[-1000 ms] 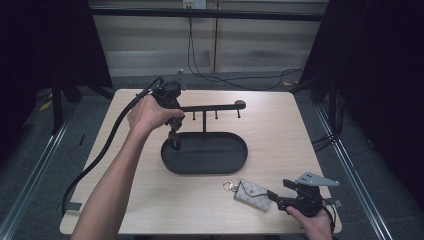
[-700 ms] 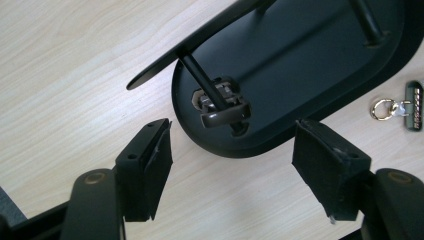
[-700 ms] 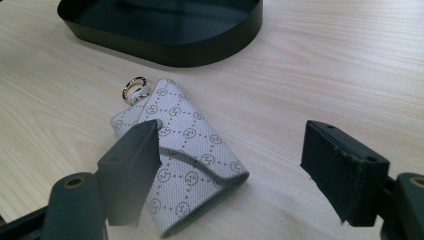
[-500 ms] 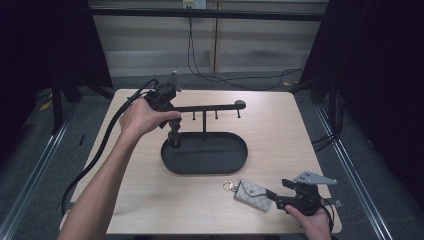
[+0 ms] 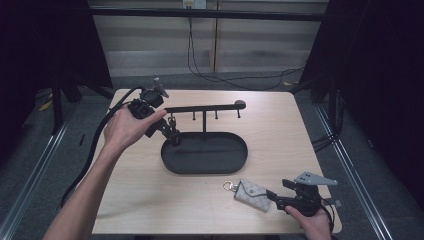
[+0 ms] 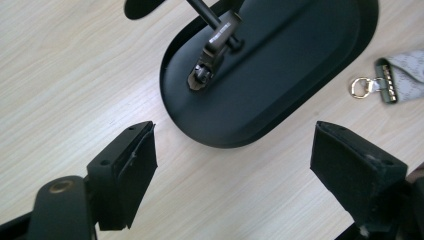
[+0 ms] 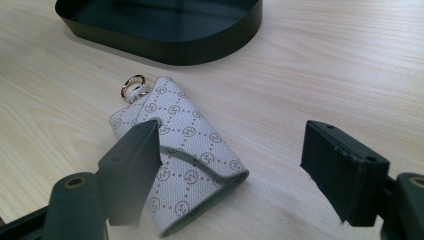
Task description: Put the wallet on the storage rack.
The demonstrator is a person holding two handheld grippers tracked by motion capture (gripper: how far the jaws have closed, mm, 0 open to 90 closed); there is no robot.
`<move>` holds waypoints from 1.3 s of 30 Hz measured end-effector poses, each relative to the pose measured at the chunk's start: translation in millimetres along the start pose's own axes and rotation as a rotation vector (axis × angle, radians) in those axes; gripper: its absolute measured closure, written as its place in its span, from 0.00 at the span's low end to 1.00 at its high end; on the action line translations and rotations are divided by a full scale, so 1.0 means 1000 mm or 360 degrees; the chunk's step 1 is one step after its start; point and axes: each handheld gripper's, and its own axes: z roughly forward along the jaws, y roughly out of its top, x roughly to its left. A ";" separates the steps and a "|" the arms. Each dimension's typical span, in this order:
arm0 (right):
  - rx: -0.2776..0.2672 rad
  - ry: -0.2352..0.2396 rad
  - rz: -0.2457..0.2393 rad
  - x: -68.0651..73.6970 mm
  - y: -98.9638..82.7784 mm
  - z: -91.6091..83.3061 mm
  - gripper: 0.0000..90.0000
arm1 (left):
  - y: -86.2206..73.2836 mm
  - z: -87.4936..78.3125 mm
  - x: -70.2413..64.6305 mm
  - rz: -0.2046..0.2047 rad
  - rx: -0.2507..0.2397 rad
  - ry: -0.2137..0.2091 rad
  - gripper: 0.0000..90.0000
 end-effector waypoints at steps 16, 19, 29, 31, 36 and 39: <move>-0.0007 -0.0007 0.0011 -0.001 0.000 0.000 0.26 | -0.051 0.003 0.009 0.0045 -0.0181 -0.0024 0.21; -0.0005 -0.0003 0.0022 -0.001 0.001 0.000 0.26 | -0.062 0.006 0.010 0.0047 -0.0215 -0.0019 0.20; -0.0013 -0.0012 0.0012 0.000 0.001 0.000 0.26 | -0.099 0.019 0.009 0.0075 -0.0419 -0.0013 0.23; -0.0016 -0.0009 0.0008 0.000 0.001 -0.001 0.26 | -0.109 0.021 0.009 0.0083 -0.0459 -0.0046 0.23; -0.0016 -0.0016 0.0004 0.000 0.001 0.000 0.26 | -0.128 0.029 0.005 0.0075 -0.0504 -0.0076 0.23; -0.0012 -0.0021 0.0005 0.001 0.001 0.000 0.26 | -0.139 0.034 0.000 0.0078 -0.0529 -0.0028 0.27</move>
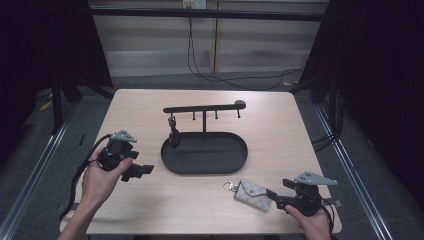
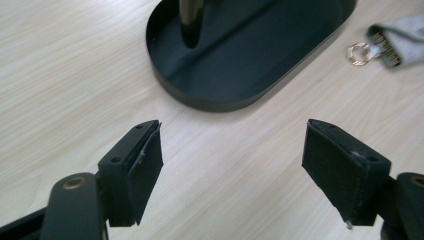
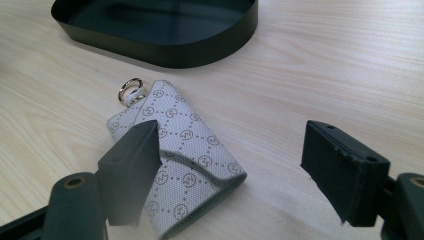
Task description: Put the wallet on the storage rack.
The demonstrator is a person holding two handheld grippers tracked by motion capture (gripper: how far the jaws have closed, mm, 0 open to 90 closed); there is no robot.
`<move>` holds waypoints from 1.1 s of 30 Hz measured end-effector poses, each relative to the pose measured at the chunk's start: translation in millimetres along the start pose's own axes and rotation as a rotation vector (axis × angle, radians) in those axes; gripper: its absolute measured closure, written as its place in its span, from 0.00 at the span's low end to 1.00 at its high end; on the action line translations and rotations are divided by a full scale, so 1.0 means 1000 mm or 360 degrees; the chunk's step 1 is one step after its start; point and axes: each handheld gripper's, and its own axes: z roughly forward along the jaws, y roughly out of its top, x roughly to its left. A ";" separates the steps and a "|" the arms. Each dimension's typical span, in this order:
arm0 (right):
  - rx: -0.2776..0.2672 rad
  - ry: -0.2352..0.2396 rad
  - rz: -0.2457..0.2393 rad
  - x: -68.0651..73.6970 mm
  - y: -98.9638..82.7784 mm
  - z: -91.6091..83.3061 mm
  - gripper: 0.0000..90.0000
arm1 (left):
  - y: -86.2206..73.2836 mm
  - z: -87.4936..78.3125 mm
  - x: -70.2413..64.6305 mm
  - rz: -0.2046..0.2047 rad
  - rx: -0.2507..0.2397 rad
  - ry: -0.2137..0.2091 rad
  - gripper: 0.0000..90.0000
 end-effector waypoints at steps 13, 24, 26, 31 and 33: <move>0.0005 -0.0006 0.0034 -0.003 0.000 -0.001 0.26 | -0.068 0.004 -0.004 -0.0179 -0.0286 -0.0078 0.26; 0.0092 0.0020 0.0030 -0.003 0.005 0.001 0.24 | -0.102 0.019 0.002 -0.0214 -0.0298 -0.0056 0.25; 0.0105 0.0024 0.0009 -0.001 0.008 0.000 0.23 | -0.106 0.020 0.003 -0.0208 -0.0306 -0.0103 0.25; 0.0196 0.0109 -0.0040 0.005 0.019 -0.003 0.22 | -0.111 0.017 -0.006 -0.0215 -0.0322 -0.0086 0.24; 0.0242 0.0136 -0.0062 0.008 0.022 -0.003 0.22 | -0.110 0.017 -0.007 -0.0212 -0.0325 -0.0103 0.23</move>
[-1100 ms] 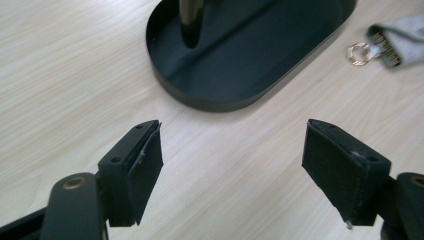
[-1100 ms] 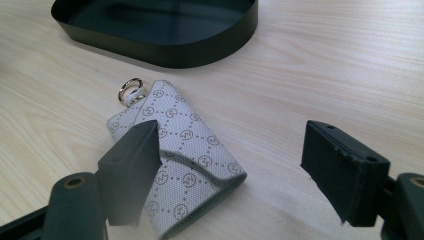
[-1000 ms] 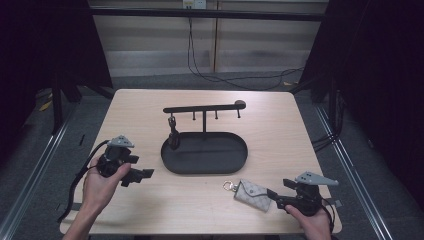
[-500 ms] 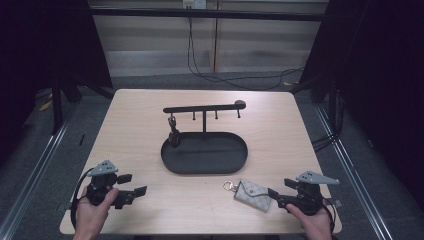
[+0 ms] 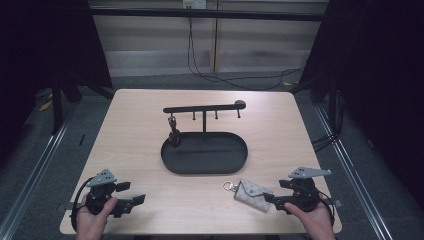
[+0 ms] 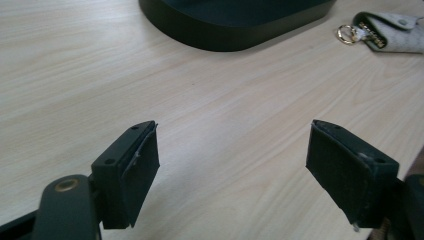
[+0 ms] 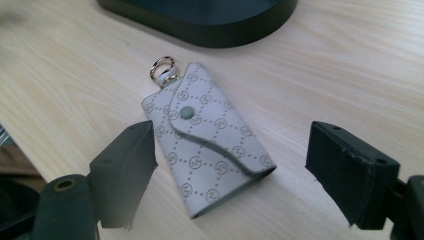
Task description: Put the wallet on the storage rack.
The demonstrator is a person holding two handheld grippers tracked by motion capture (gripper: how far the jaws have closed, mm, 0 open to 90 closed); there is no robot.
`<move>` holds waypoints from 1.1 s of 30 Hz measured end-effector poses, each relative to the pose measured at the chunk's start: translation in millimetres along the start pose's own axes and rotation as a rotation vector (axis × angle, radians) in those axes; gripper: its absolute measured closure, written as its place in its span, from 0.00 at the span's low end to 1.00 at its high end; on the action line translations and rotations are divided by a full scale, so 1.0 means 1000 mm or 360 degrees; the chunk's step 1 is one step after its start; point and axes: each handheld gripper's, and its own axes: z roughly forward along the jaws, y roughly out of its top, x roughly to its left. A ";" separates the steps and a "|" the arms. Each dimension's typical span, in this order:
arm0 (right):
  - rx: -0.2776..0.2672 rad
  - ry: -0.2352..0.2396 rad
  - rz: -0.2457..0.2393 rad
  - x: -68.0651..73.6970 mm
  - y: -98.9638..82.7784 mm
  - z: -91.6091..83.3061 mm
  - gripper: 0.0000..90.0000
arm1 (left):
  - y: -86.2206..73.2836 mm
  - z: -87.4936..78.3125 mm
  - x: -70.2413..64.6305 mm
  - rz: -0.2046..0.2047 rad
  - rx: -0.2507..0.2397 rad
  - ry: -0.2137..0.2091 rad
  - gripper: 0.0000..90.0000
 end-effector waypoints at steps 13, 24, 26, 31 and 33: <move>0.0375 0.0089 -0.0208 0.020 0.033 0.029 0.19 | -0.001 0.005 -0.001 -0.0017 0.0079 -0.0029 0.22; 0.0636 0.0067 -0.0318 0.021 0.058 0.042 0.26 | -0.002 0.003 0.001 -0.0008 0.0072 -0.0042 0.22; 0.0691 0.0076 -0.0335 0.021 0.060 0.047 0.26 | -0.001 0.003 0.000 0.0000 0.0065 -0.0041 0.22; 0.0780 0.0099 -0.0353 0.020 0.066 0.054 0.25 | -0.002 0.002 0.000 -0.0001 0.0067 -0.0053 0.22; 0.0780 0.0106 -0.0336 0.019 0.070 0.055 0.20 | -0.001 0.002 0.000 0.0008 0.0054 -0.0050 0.22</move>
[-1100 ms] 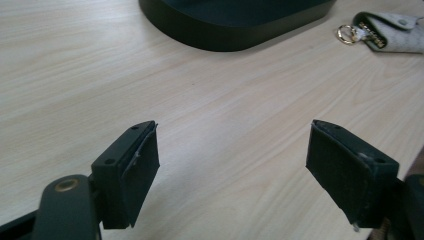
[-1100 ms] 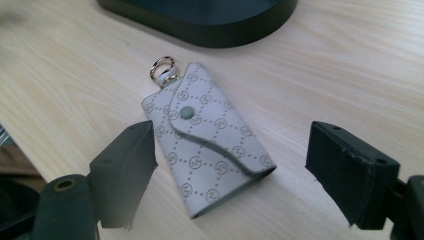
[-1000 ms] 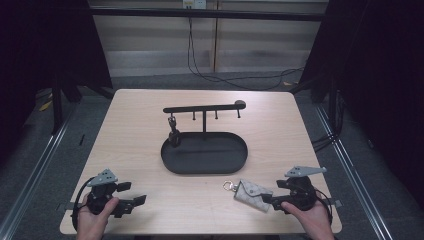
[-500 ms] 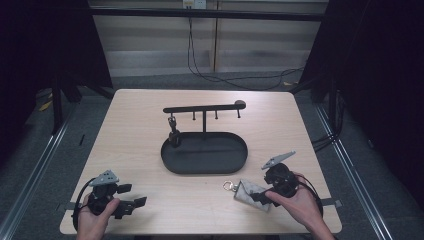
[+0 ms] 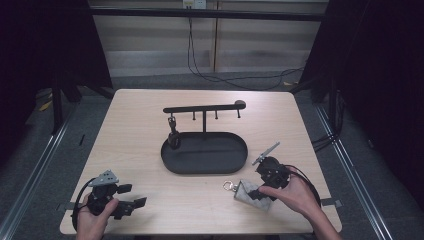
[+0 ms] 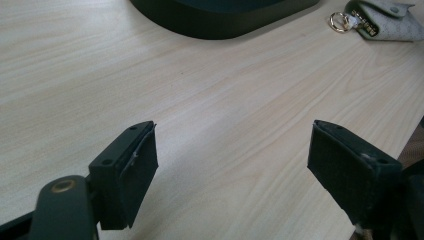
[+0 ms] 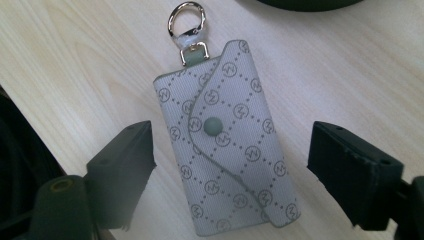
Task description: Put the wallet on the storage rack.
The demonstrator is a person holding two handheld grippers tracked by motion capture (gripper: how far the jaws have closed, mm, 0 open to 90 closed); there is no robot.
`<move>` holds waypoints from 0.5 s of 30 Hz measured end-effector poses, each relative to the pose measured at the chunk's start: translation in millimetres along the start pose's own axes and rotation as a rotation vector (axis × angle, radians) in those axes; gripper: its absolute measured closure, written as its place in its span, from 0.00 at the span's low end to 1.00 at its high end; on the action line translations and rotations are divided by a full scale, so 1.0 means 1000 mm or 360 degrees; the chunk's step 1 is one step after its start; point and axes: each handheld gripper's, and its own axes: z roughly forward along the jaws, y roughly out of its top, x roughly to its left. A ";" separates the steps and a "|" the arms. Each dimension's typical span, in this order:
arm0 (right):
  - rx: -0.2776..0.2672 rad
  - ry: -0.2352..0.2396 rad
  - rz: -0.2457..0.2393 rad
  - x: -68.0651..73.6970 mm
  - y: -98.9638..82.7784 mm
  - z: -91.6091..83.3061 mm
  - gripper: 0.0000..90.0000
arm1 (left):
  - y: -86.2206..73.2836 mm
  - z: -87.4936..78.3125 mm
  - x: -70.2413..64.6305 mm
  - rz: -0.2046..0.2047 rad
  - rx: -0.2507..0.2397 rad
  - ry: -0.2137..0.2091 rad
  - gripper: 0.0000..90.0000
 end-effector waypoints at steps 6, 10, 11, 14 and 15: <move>0.0145 0.0038 -0.0050 -0.001 0.009 0.009 0.20 | 0.000 0.000 0.000 0.0020 0.0004 -0.0013 0.22; 0.0224 0.0030 -0.0111 0.001 0.014 0.015 0.23 | 0.001 -0.001 0.000 0.0027 -0.0020 -0.0034 0.22; 0.0241 0.0021 -0.0130 0.001 0.015 0.016 0.25 | 0.000 -0.001 0.000 0.0027 -0.0021 -0.0033 0.22; 0.0264 0.0009 -0.0151 -0.001 0.016 0.019 0.25 | 0.000 0.000 0.001 0.0016 -0.0011 -0.0032 0.22; 0.0273 -0.0003 -0.0164 -0.002 0.016 0.020 0.25 | 0.000 0.000 0.001 0.0018 -0.0007 -0.0027 0.22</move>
